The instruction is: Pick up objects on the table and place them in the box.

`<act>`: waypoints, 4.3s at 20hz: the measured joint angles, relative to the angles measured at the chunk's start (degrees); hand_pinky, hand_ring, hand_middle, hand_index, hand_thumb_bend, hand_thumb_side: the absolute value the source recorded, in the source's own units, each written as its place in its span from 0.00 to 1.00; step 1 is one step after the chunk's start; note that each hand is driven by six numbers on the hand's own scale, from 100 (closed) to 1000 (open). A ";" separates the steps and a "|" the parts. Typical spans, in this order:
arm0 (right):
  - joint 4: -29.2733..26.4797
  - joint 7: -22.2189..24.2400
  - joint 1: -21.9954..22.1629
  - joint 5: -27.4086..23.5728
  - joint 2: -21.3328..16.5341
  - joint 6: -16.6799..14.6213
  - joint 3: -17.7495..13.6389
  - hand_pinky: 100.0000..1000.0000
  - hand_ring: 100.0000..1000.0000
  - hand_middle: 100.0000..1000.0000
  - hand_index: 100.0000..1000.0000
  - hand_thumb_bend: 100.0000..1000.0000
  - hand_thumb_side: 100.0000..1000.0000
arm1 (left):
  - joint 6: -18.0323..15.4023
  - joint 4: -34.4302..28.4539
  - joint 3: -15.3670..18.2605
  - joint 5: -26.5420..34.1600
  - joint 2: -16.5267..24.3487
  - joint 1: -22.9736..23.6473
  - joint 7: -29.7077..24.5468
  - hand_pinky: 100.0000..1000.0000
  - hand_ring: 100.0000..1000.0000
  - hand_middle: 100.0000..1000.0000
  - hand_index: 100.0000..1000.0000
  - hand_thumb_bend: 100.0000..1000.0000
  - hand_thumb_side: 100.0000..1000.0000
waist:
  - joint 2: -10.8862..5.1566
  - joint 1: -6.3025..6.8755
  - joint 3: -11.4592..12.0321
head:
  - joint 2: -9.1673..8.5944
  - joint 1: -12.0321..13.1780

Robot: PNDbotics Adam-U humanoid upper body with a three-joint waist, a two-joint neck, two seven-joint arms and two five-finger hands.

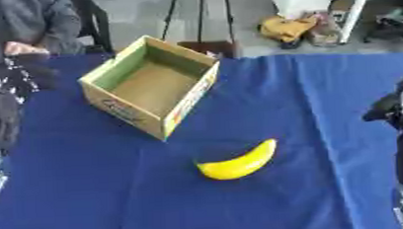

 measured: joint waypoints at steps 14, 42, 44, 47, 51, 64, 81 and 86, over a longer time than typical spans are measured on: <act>0.00 0.33 -0.05 0.14 -0.15 0.14 0.00 0.40 0.35 0.35 0.35 0.00 0.77 | 0.56 0.01 0.37 -0.20 0.00 0.24 -0.41 0.62 0.63 0.67 0.66 0.32 1.00 | 0.02 -0.08 0.18 | -0.02 -0.14; 20.71 23.93 -19.40 22.55 -18.10 -3.27 19.74 0.61 0.63 0.61 0.74 0.00 0.63 | 1.66 0.53 -0.22 -0.45 0.00 0.82 -1.85 0.62 0.63 0.66 0.67 0.31 1.00 | -0.83 -0.75 2.74 | -0.52 -3.55; 22.35 26.00 -19.76 24.69 -17.37 -4.32 20.21 0.61 0.63 0.62 0.74 0.00 0.61 | 1.71 0.61 -0.23 -0.47 -0.01 0.83 -1.93 0.62 0.63 0.66 0.67 0.31 1.00 | -0.88 -0.71 2.75 | -0.52 -3.62; 24.48 29.02 -20.42 27.73 -16.38 -5.88 20.86 0.62 0.64 0.64 0.75 0.00 0.56 | 1.81 0.68 -0.24 -0.47 -0.01 0.84 -2.07 0.63 0.63 0.66 0.67 0.30 1.00 | -0.95 -0.69 2.76 | -0.52 -3.66; 27.06 32.95 -21.50 31.66 -14.70 -7.94 21.15 0.66 0.70 0.68 0.77 0.00 0.55 | 1.76 0.68 -0.33 -0.47 -0.01 0.95 -2.29 0.63 0.63 0.66 0.67 0.30 1.00 | -1.16 -0.51 2.81 | -0.52 -3.96; 27.05 54.78 -23.67 34.61 -10.80 -9.54 18.09 0.78 0.81 0.74 0.80 0.00 0.57 | 1.86 0.68 -0.54 -0.47 -0.11 1.34 -2.63 0.63 0.62 0.66 0.67 0.30 1.00 | -1.46 0.09 2.89 | -0.52 -5.08; 31.45 50.04 -24.52 47.64 -5.94 -14.77 18.57 0.80 0.82 0.77 0.82 0.00 0.57 | 1.82 0.68 -0.57 -0.47 -0.37 1.42 -3.01 0.63 0.62 0.67 0.67 0.29 1.00 | -1.47 0.71 3.28 | -0.51 -5.38; 31.96 50.54 -24.49 48.48 -5.94 -15.92 19.03 0.80 0.82 0.76 0.82 0.11 0.59 | 1.86 0.68 -0.57 -0.47 -0.37 1.42 -3.07 0.63 0.62 0.67 0.67 0.29 1.00 | -1.47 0.66 3.28 | -0.51 -5.56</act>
